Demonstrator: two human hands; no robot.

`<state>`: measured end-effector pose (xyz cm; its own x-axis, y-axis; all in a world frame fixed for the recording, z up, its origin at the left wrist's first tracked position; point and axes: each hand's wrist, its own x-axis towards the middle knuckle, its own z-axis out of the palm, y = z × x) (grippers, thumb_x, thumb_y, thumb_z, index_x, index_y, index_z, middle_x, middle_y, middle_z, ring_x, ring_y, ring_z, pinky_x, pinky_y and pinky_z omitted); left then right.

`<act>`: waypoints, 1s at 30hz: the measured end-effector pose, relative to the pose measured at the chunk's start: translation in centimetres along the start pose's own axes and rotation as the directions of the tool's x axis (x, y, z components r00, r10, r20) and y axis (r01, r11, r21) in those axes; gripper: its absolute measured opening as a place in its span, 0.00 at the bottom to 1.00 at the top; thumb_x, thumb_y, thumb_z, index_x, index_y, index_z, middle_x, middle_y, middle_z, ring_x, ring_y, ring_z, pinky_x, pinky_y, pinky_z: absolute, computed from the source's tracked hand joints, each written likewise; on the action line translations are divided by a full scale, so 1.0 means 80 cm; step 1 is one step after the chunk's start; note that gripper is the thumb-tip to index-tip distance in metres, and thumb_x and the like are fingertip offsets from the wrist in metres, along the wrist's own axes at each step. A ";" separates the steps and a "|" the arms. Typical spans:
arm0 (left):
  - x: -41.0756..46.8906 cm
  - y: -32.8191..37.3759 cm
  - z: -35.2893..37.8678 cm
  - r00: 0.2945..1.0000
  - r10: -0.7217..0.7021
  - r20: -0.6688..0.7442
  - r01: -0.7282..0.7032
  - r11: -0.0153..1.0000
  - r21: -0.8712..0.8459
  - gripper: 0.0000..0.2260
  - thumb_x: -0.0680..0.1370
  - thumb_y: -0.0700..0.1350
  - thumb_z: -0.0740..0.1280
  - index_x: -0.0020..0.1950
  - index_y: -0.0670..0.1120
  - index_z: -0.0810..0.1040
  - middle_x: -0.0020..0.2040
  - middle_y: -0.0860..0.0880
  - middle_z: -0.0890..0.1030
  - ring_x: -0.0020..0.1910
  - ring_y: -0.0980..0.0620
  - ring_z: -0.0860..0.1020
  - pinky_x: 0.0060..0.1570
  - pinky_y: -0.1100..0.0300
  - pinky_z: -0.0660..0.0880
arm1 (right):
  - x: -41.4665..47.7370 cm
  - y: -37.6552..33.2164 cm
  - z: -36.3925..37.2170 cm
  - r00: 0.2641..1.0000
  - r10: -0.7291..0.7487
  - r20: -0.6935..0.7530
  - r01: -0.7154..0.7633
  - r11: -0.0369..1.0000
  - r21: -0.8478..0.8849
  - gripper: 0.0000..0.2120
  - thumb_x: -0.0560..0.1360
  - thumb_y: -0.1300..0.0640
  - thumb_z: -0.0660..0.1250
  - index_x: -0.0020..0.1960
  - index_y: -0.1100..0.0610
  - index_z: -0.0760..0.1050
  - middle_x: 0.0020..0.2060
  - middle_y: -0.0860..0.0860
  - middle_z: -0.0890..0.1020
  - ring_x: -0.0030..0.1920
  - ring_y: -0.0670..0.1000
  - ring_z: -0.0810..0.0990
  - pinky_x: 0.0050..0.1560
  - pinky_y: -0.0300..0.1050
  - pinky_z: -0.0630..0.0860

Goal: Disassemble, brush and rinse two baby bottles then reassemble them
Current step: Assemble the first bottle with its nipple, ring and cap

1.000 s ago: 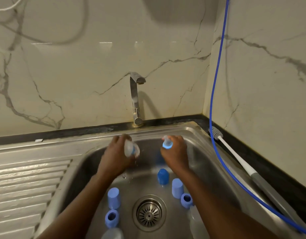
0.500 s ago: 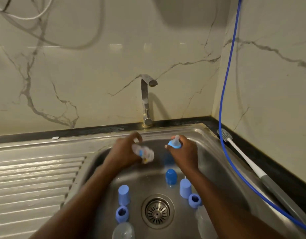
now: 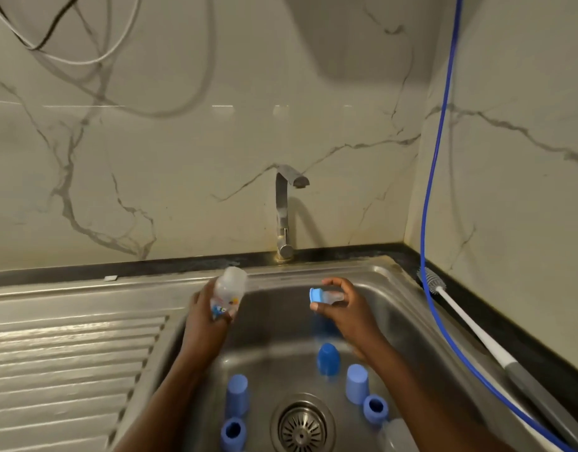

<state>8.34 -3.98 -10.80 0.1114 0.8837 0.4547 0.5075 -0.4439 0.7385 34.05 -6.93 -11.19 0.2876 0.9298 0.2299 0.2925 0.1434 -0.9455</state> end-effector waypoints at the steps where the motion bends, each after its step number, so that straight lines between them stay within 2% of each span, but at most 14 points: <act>1: 0.003 0.004 0.002 0.999 0.024 0.038 -0.026 0.999 0.047 0.25 0.71 0.48 0.74 0.67 0.50 0.74 0.62 0.47 0.76 0.59 0.50 0.77 0.61 0.49 0.76 | -0.001 -0.001 0.000 0.999 -0.033 -0.001 0.033 0.998 -0.056 0.21 0.68 0.55 0.78 0.56 0.43 0.74 0.51 0.42 0.78 0.50 0.45 0.80 0.46 0.37 0.78; 3: -0.001 0.010 0.012 0.982 0.042 0.184 -0.075 0.981 0.177 0.25 0.73 0.39 0.73 0.68 0.53 0.72 0.64 0.50 0.71 0.62 0.52 0.73 0.64 0.56 0.73 | -0.004 -0.003 0.001 0.998 -0.066 0.003 0.066 0.989 -0.129 0.19 0.69 0.56 0.77 0.57 0.44 0.75 0.50 0.38 0.76 0.51 0.42 0.77 0.45 0.31 0.74; 4: -0.004 0.009 0.016 0.978 0.017 0.206 -0.063 0.974 0.219 0.26 0.73 0.37 0.73 0.69 0.53 0.71 0.66 0.51 0.69 0.64 0.51 0.71 0.64 0.59 0.72 | -0.005 -0.003 0.003 0.997 -0.069 0.022 0.072 0.988 -0.137 0.18 0.70 0.56 0.76 0.57 0.45 0.75 0.50 0.37 0.76 0.51 0.41 0.77 0.46 0.31 0.74; 7: -0.005 0.001 0.023 0.967 -0.025 0.253 -0.046 0.963 0.267 0.27 0.74 0.38 0.73 0.70 0.53 0.71 0.67 0.52 0.66 0.65 0.53 0.69 0.64 0.61 0.71 | -0.008 -0.009 0.009 0.991 -0.078 0.110 0.092 0.988 -0.124 0.19 0.72 0.58 0.74 0.58 0.42 0.76 0.53 0.38 0.78 0.53 0.41 0.78 0.51 0.32 0.75; 9: -0.002 -0.001 0.021 0.966 -0.023 0.258 -0.048 0.962 0.267 0.27 0.73 0.38 0.73 0.70 0.52 0.71 0.68 0.52 0.67 0.65 0.53 0.69 0.64 0.61 0.72 | -0.010 -0.011 0.013 0.984 -0.073 0.163 0.093 0.988 -0.121 0.21 0.72 0.61 0.74 0.59 0.41 0.76 0.54 0.39 0.80 0.54 0.41 0.79 0.55 0.35 0.76; 13: -0.002 -0.002 0.028 0.966 0.000 0.259 -0.066 0.967 0.244 0.27 0.73 0.37 0.73 0.70 0.52 0.71 0.69 0.51 0.70 0.67 0.53 0.71 0.65 0.61 0.71 | -0.016 -0.012 0.020 0.967 -0.053 0.248 0.091 0.985 -0.144 0.20 0.71 0.63 0.74 0.58 0.45 0.77 0.53 0.43 0.81 0.54 0.43 0.80 0.58 0.41 0.78; 18: 0.000 -0.004 0.035 0.962 0.047 0.268 -0.111 0.966 0.232 0.27 0.73 0.38 0.73 0.69 0.53 0.71 0.67 0.52 0.72 0.64 0.56 0.72 0.60 0.67 0.70 | -0.018 -0.013 0.028 0.963 -0.070 0.260 0.106 0.986 -0.125 0.19 0.71 0.63 0.74 0.54 0.43 0.77 0.52 0.43 0.81 0.55 0.44 0.80 0.58 0.41 0.78; 22: 0.001 -0.004 0.038 0.961 0.051 0.271 -0.117 0.966 0.231 0.27 0.73 0.38 0.74 0.69 0.53 0.71 0.66 0.52 0.72 0.62 0.56 0.72 0.55 0.70 0.70 | -0.021 -0.016 0.031 0.957 -0.082 0.277 0.121 0.984 -0.128 0.18 0.72 0.63 0.73 0.56 0.45 0.77 0.52 0.43 0.81 0.54 0.42 0.80 0.56 0.37 0.78; 24: 0.001 -0.004 0.040 0.961 0.060 0.270 -0.125 0.965 0.229 0.27 0.73 0.39 0.74 0.69 0.53 0.71 0.66 0.52 0.72 0.62 0.57 0.72 0.52 0.72 0.70 | -0.022 -0.017 0.034 0.961 -0.050 0.274 0.084 0.990 -0.115 0.15 0.74 0.61 0.72 0.58 0.49 0.78 0.50 0.45 0.82 0.50 0.44 0.81 0.53 0.40 0.80; 27: 0.001 -0.001 0.042 0.956 0.088 0.278 -0.150 0.967 0.207 0.27 0.72 0.39 0.75 0.68 0.53 0.71 0.64 0.54 0.72 0.59 0.60 0.70 0.46 0.77 0.69 | -0.023 -0.027 0.036 0.969 0.087 0.230 -0.072 0.995 -0.072 0.09 0.79 0.53 0.67 0.57 0.54 0.76 0.40 0.55 0.84 0.34 0.46 0.82 0.38 0.40 0.81; 29: 0.002 0.001 0.044 0.945 0.114 0.308 -0.178 0.965 0.191 0.26 0.72 0.39 0.75 0.67 0.54 0.72 0.62 0.56 0.72 0.58 0.61 0.71 0.46 0.77 0.69 | -0.023 -0.030 0.034 0.966 0.150 0.213 -0.119 0.981 -0.151 0.13 0.80 0.46 0.62 0.53 0.55 0.74 0.33 0.56 0.82 0.28 0.48 0.79 0.29 0.39 0.76; 30: 0.002 0.002 0.044 0.941 0.121 0.316 -0.186 0.965 0.184 0.26 0.72 0.39 0.75 0.66 0.54 0.72 0.61 0.56 0.72 0.58 0.60 0.71 0.46 0.77 0.69 | -0.023 -0.029 0.033 0.966 0.150 0.211 -0.106 0.973 -0.204 0.15 0.80 0.43 0.61 0.51 0.55 0.74 0.32 0.55 0.81 0.28 0.48 0.79 0.28 0.39 0.75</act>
<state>11.45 -3.40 -12.40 0.4362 0.8247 0.3599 0.6266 -0.5655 0.5362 30.45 -8.06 -10.03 0.1287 0.9912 0.0318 0.4406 -0.0284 -0.8973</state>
